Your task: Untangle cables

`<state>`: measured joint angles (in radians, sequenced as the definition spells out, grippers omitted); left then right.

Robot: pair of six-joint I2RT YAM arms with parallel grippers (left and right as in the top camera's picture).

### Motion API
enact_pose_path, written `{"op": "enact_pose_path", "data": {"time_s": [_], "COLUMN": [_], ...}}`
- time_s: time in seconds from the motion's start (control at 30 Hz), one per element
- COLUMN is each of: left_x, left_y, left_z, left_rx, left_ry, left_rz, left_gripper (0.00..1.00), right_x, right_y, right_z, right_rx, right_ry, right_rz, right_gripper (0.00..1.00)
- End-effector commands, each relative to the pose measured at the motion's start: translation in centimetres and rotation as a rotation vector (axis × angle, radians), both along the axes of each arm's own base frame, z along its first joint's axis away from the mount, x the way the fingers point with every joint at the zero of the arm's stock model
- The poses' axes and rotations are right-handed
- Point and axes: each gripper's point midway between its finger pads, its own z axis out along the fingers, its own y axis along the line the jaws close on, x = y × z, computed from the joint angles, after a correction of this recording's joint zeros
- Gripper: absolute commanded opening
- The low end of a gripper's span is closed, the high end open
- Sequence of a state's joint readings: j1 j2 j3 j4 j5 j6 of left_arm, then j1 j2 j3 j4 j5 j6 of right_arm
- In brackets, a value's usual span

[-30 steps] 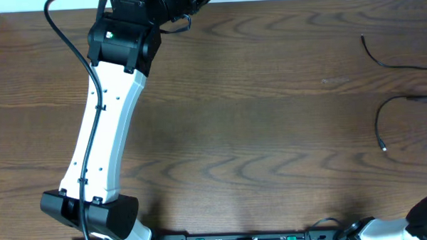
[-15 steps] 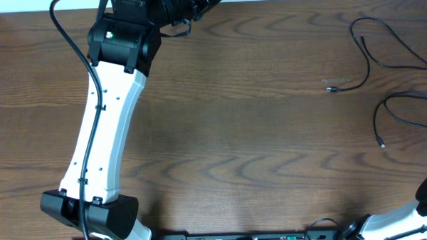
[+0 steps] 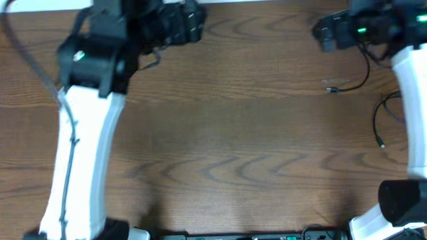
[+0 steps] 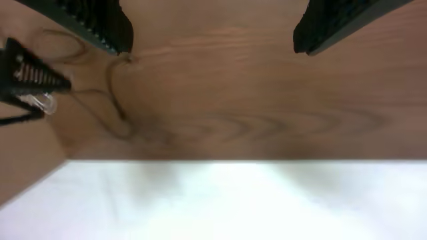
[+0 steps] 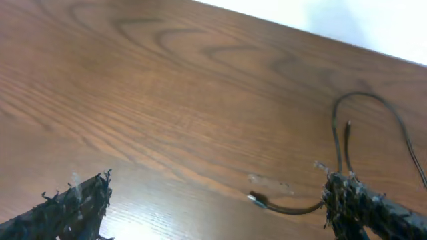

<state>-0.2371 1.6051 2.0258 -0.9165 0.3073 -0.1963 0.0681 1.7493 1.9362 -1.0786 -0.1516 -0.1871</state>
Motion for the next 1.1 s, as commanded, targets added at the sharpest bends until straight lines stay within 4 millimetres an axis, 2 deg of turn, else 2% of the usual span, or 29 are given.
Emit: {"op": "enact_pose_path", "data": {"time_s": [0.0, 0.03, 0.07, 0.1, 0.2, 0.33, 0.5, 0.53, 0.57, 0.7, 0.8, 0.83, 0.87, 1.07], "left_x": [-2.2, -2.4, -2.7, -2.9, -3.4, -4.0, -4.8, -4.9, -5.0, -5.2, -5.2, -5.1, -5.1, -5.1], "left_y": [3.0, 3.1, 3.1, 2.9, 2.5, 2.6, 2.8, 2.8, 2.8, 2.9, 2.9, 2.9, 2.9, 2.6], "left_z": [2.7, 2.8, 2.7, 2.7, 2.8, 3.2, 4.0, 4.1, 4.3, 4.4, 4.4, 4.5, 4.5, 4.7], "left_rx": [0.099, 0.1, 0.1, 0.094, 0.077, 0.076, 0.065, 0.061, 0.058, 0.056, 0.03, 0.021, 0.02, -0.004], "left_ry": [-0.089, -0.085, -0.08, -0.076, -0.073, -0.077, -0.095, -0.097, -0.099, -0.103, -0.089, -0.086, -0.088, -0.086], "left_rz": [0.064, 0.063, 0.062, 0.05, 0.024, 0.024, 0.029, 0.031, 0.033, 0.034, 0.051, 0.056, 0.057, 0.059], "left_gripper": [0.82, 0.82, 0.82, 0.82, 0.82, 0.82, 0.82, 0.82, 0.82, 0.82, 0.82, 0.82, 0.82, 0.82], "right_x": [-0.2, -0.3, -0.2, 0.0, 0.4, 1.4, 2.6, 2.6, 2.2, 1.4, 0.6, 0.4, 0.0, -1.6], "right_y": [-0.8, -0.7, -0.8, -1.2, -2.0, -2.8, -3.3, -3.5, -3.8, -5.7, -7.3, -7.5, -7.7, -8.2], "right_z": [-0.7, -1.3, -3.1, -4.7, -9.4, -14.9, -18.5, -18.9, -20.2, -23.4, -25.4, -25.6, -26.0, -28.5], "right_rx": [-0.097, -0.099, -0.104, -0.109, -0.12, -0.134, -0.135, -0.135, -0.137, -0.17, -0.162, -0.161, -0.159, -0.158], "right_ry": [0.023, 0.041, 0.086, 0.124, 0.228, 0.335, 0.38, 0.389, 0.43, 0.515, 0.567, 0.575, 0.588, 0.625], "right_rz": [-0.103, -0.104, -0.109, -0.121, -0.142, -0.155, -0.171, -0.175, -0.184, -0.235, -0.266, -0.271, -0.275, -0.284], "right_gripper": [0.9, 0.85, 0.65, 0.52, 0.4, 0.35, 0.36, 0.34, 0.27, 0.33, 0.3, 0.26, 0.17, 0.15]}}
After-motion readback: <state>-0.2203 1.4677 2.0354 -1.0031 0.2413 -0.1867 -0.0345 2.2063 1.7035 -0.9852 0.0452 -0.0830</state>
